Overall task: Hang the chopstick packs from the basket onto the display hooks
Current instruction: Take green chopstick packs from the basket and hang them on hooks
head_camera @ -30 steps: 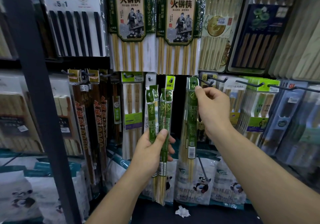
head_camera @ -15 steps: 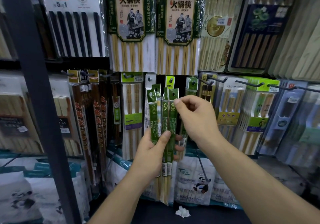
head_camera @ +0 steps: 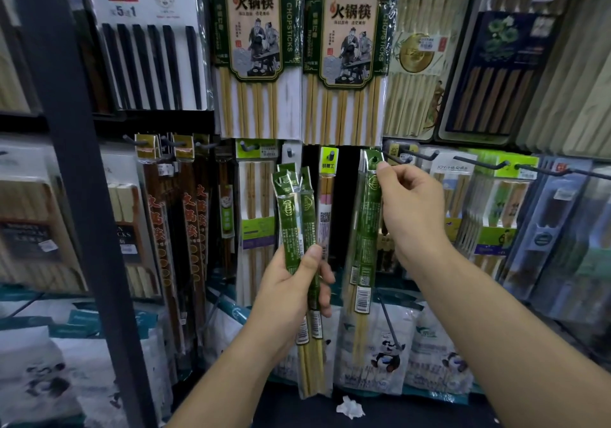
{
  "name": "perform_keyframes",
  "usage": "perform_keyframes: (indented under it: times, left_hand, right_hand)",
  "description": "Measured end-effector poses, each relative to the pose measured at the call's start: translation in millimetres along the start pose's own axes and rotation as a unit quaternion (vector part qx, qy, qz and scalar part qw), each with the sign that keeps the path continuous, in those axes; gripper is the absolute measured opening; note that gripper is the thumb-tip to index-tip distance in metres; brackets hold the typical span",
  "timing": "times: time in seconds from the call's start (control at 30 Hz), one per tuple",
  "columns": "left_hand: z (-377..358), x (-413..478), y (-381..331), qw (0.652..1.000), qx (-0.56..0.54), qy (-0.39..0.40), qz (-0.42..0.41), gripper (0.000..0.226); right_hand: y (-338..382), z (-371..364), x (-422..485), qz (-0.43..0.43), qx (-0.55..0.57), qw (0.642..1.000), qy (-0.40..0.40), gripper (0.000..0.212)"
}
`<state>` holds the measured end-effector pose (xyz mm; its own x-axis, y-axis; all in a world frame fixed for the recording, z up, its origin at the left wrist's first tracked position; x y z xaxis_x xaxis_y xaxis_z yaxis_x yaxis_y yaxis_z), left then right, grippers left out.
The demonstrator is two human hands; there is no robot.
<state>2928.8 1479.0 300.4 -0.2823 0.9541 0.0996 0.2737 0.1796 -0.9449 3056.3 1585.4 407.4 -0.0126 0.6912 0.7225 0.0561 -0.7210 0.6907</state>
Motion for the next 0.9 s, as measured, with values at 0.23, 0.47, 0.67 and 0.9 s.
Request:
perform_keyframes:
  times: [0.23,0.47,0.67,0.9]
  left_hand:
    - [3.5,1.2,0.4,0.999,-0.028,0.032,0.022,0.022]
    - [3.6,-0.8,-0.7,0.998,-0.044,0.024,0.032,0.022]
    - [-1.4,-3.3,-3.6,0.999,0.003,0.04,0.013,0.021]
    - [-4.9,-3.7,-3.6,0.999,0.011,0.053,-0.001,0.019]
  right_hand:
    - [-5.1,-1.2,5.8,0.009,-0.002,1.0,-0.015,0.039]
    - [-14.5,-1.0,8.6,0.015,-0.028,0.999,-0.023,0.038]
    - [-17.6,0.5,6.6,0.007,-0.044,0.999,-0.022,0.035]
    - [-6.5,1.3,-22.3,0.033,-0.036,0.999,0.003,0.016]
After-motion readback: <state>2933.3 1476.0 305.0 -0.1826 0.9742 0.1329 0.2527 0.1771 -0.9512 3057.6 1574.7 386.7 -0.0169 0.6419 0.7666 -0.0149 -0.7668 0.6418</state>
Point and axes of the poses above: each hand's wrist, its own x-axis towards the middle knuckle, its own z-axis out of the back of the hand, y = z × x, the point moved 1 cm from there along x, towards the middle knuckle, and after that the axes turned 14 degrees about z, right-handed, at the moved point
